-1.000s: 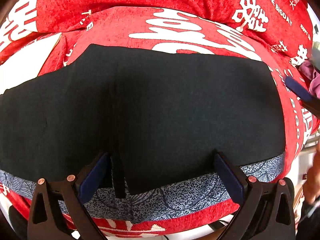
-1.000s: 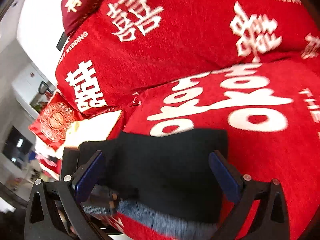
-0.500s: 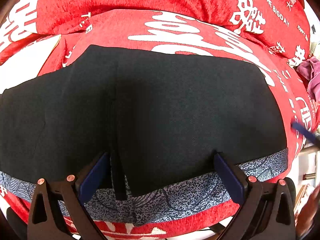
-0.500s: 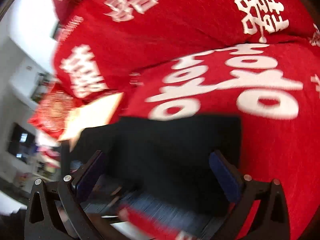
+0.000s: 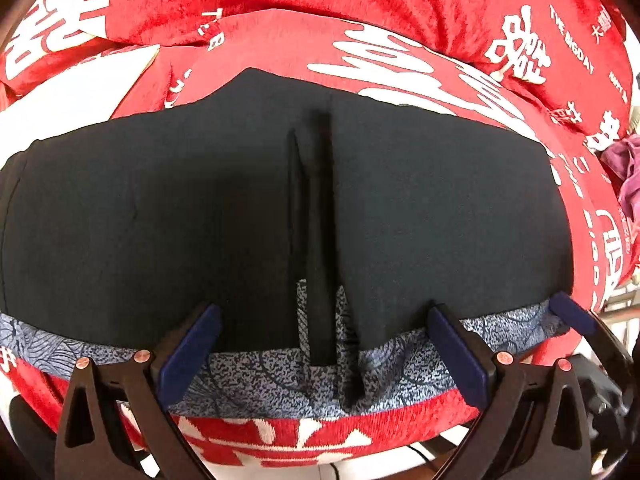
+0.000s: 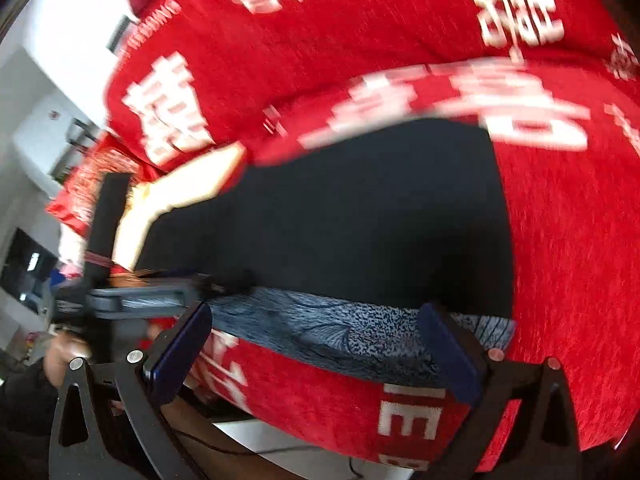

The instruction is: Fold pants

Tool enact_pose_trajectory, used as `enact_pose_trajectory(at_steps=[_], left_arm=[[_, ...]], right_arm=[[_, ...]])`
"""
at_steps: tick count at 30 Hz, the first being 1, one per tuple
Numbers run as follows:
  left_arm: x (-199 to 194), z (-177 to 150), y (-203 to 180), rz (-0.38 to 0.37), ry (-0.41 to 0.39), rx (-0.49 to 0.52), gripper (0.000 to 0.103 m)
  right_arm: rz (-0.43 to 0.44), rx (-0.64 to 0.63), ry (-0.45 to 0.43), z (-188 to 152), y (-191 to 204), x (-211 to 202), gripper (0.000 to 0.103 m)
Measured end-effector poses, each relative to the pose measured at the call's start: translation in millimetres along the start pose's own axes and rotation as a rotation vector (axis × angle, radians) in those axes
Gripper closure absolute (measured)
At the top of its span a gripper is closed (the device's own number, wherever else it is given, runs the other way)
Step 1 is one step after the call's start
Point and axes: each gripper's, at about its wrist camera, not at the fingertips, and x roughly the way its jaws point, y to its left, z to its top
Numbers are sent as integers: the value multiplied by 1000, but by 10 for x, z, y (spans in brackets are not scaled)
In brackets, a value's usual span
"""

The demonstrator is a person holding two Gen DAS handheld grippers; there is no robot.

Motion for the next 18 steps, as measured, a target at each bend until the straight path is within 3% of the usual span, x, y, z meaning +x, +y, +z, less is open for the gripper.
enact_pose_trajectory(at_steps=[3,5,8,11,13,15,18], left_arm=[[-173,-15,158,9,-65,-50,0],[-168,-6,318,10,-70,-84,0],[-37,-13,525,-76,-35,-117,0],[-143,-25,552,-65,-50,-105,0],[-299,-41,647,-19,-103,-112,0],[-383,-53,798,14,-129,-120,0],[-410,-130,1146,55,-135,-185,0]], right_arm=[[-29,28,1,53,66,-60,0],[-41,6,-48,102,169,-153,0],[-212,-84,-94,188,328,-80,0],[-399,-138,26,259,368,299,0],[-530,-258,72,228,493,490,0],[-563,-320,42,185,558,467,0],[-541,-292,50,199,503,440,0]])
